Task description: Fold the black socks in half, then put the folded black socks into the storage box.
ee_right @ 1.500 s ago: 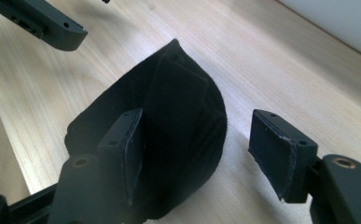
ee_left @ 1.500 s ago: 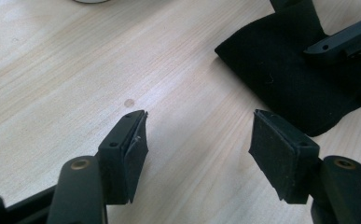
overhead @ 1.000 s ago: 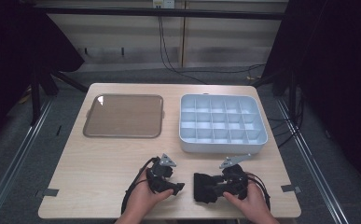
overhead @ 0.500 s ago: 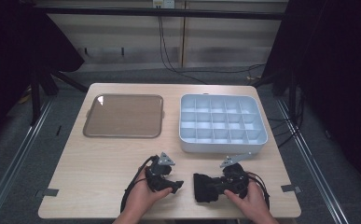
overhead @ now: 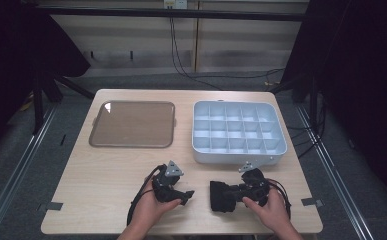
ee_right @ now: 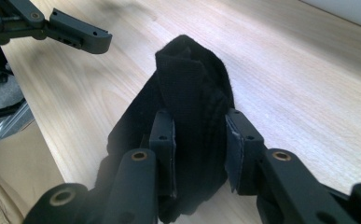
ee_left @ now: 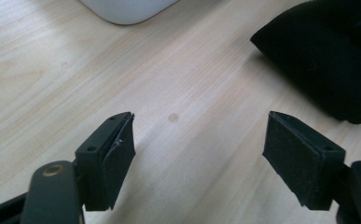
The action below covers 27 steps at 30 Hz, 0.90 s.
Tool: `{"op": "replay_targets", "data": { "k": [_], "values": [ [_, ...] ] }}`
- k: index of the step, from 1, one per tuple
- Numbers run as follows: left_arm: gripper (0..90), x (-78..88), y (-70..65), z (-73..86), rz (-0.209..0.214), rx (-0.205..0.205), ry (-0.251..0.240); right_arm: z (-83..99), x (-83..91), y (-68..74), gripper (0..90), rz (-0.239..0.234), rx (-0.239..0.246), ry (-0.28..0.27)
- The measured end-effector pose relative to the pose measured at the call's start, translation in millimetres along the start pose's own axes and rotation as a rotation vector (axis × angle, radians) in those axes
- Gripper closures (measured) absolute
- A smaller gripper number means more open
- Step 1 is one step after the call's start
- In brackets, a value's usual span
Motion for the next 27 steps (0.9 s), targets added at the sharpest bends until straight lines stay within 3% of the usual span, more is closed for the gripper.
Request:
{"op": "replay_targets", "data": {
  "k": [4,18,27],
  "values": [
    [21.6,-1.2,4.4,3.1,-0.014,-0.027,0.008,-1.7,4.1,-5.9,67.7,0.015,-0.005,0.003],
    [19.6,0.3,16.7,8.6,-0.052,-0.060,0.011,-17.2,18.9,-18.5,67.6,0.030,-0.019,-0.007],
    [18.6,-1.6,19.6,11.5,-0.045,-0.067,0.010,-22.2,28.8,-27.4,67.5,0.045,-0.030,-0.009]
  ]
}}
Point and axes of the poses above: each handheld gripper's, and its own axes: x roughly backward along the jaws, z roughly out of its underside, y roughly to its left, the point moved 10 cm from there along -x, roughly forward along the jaws, and after that the axes turned 13 degrees about -y, right-handed, at the moved point
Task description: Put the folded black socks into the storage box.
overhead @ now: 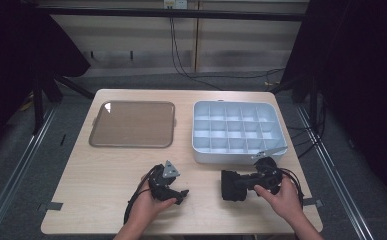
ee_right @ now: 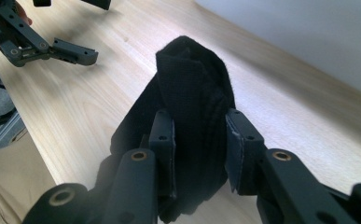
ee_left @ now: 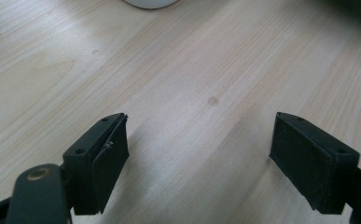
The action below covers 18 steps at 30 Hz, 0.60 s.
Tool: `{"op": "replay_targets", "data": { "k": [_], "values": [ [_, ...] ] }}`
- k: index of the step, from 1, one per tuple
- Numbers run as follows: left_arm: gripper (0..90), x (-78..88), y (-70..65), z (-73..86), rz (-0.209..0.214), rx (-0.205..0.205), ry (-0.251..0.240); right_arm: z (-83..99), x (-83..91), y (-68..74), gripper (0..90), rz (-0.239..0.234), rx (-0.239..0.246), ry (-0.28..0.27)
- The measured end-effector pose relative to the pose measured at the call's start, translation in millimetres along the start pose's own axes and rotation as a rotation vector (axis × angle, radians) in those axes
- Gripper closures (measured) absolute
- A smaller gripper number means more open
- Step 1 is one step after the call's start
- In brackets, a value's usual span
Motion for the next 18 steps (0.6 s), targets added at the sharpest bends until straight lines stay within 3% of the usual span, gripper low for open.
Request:
{"op": "replay_targets", "data": {
  "k": [9,18],
  "values": [
    [17.9,0.8,4.5,5.1,-0.006,-0.013,0.013,-6.8,3.3,-5.4,67.5,0.003,-0.003,0.003],
    [14.2,-0.4,6.0,6.5,0.004,-0.017,-0.035,-16.9,15.1,-11.6,67.4,0.008,0.000,0.004]
  ]
}}
Point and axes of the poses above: each handheld gripper's, and its own axes: x roughly backward along the jaws, z roughly out of its underside, y roughly to its left, the point moved 10 cm from there along -x, roughly forward along the jaws, and after that the axes turned 13 degrees about -y, right-handed, at the moved point
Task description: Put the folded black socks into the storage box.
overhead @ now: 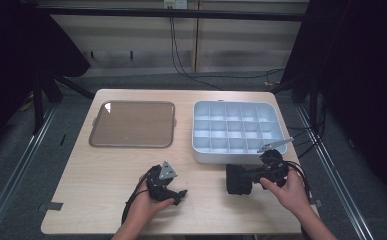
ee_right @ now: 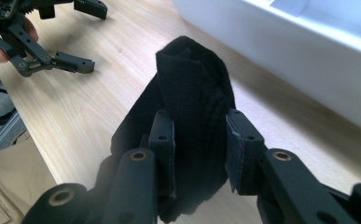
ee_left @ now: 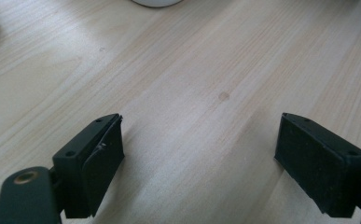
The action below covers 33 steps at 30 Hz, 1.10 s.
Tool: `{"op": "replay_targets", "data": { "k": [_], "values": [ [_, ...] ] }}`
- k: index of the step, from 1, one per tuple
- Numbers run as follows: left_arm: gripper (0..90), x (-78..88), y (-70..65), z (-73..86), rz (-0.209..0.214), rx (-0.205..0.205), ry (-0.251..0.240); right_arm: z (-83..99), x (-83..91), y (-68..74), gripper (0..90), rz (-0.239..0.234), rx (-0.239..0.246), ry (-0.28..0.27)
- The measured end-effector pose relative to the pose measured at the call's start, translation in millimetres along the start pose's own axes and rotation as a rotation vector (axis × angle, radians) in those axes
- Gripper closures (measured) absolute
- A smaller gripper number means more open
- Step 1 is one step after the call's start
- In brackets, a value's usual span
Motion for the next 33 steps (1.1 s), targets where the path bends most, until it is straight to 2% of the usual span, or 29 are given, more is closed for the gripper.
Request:
{"op": "replay_targets", "data": {
  "k": [6,21,33],
  "values": [
    [13.1,-0.4,0.0,0.6,-0.003,0.002,-0.030,-8.5,8.3,-4.7,67.4,0.016,0.012,-0.008],
    [10.7,-0.5,-2.0,1.4,-0.001,0.005,-0.022,-24.4,19.1,-8.2,67.3,0.010,0.005,-0.008],
    [10.7,-0.5,-2.0,1.5,-0.001,0.006,-0.022,-37.9,35.0,-12.3,67.2,0.006,0.000,-0.015]
  ]
}}
Point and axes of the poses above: each handheld gripper's, and its own axes: x roughly backward along the jaws, z roughly out of its underside, y roughly to its left, the point moved 10 cm from there along -x, roughly forward along the jaws, and after that the axes turned 13 degrees about -y, right-handed, at the moved point
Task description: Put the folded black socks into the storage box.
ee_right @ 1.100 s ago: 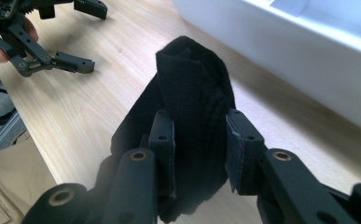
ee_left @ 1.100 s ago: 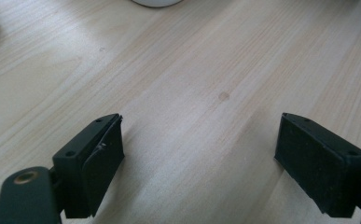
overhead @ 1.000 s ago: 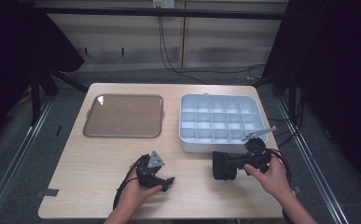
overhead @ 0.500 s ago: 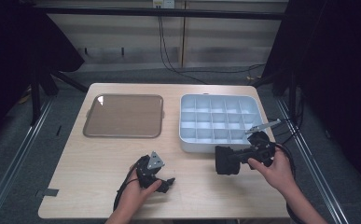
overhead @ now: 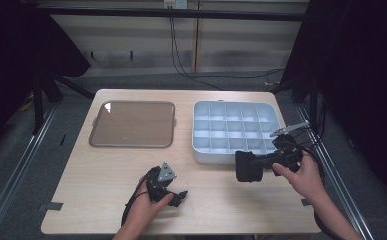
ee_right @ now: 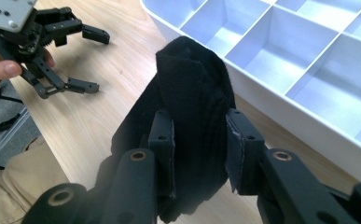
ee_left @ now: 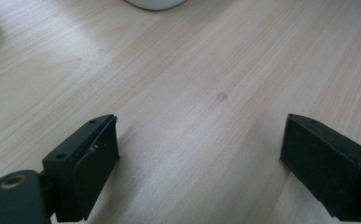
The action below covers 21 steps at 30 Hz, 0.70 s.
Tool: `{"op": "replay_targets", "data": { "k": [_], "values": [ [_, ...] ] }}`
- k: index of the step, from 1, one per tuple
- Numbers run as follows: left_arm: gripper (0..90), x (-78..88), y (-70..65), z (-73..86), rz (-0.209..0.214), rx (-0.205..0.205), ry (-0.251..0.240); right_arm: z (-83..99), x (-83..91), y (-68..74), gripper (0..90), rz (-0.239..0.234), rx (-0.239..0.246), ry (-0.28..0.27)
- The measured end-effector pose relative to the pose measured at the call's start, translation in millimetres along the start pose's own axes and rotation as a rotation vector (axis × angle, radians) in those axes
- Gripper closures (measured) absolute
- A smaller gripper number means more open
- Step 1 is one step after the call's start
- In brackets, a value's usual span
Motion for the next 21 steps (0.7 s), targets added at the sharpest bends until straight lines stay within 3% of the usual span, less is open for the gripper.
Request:
{"op": "replay_targets", "data": {
  "k": [6,21],
  "values": [
    [10.7,0.0,0.0,0.0,0.000,0.000,0.000,-8.7,8.2,-3.4,67.2,-0.002,-0.008,-0.010],
    [10.7,0.0,0.0,0.0,0.000,0.000,0.000,-28.7,23.8,-29.9,67.1,0.068,-0.030,-0.040]
  ]
}}
Point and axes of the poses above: each handheld gripper's, and its own axes: x roughly backward along the jaws, z roughly out of its underside, y roughly to its left, the point moved 10 cm from there along -x, roughly forward along the jaws, and after that the axes turned 13 degrees about -y, right-handed, at the moved point
